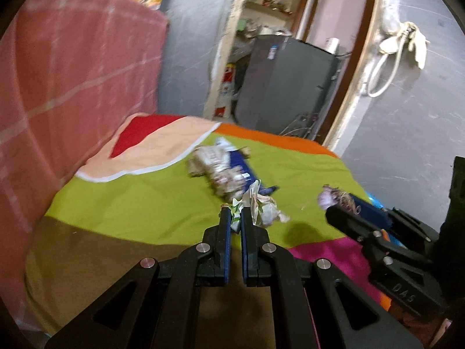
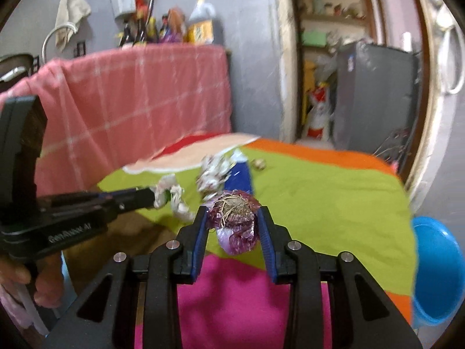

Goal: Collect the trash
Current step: 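Carry both held pieces over the blue bucket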

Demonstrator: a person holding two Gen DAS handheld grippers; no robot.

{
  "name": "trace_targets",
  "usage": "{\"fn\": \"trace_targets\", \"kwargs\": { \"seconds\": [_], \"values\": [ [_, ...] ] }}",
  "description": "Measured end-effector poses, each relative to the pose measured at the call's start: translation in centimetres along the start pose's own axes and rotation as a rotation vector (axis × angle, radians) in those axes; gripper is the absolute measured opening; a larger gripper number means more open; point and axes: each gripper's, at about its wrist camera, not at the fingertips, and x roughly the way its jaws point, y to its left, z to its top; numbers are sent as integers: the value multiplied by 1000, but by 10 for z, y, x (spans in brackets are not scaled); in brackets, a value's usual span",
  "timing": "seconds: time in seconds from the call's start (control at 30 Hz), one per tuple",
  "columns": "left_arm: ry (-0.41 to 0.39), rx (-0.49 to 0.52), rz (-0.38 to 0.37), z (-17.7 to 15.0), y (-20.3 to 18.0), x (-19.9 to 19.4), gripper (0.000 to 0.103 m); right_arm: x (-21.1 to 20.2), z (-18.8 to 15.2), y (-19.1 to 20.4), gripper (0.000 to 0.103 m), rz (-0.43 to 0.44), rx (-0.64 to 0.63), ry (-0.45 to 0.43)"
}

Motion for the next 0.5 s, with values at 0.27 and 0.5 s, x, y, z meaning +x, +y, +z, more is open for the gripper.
{"fn": "trace_targets", "kwargs": {
  "seconds": [0.27,0.5],
  "values": [
    [-112,93,-102,15,-69,3,4,-57,0,-46,31,-139,46,-155],
    [-198,164,-196,30,-133,27,4,-104,-3,-102,31,-297,92,-278]
  ]
}}
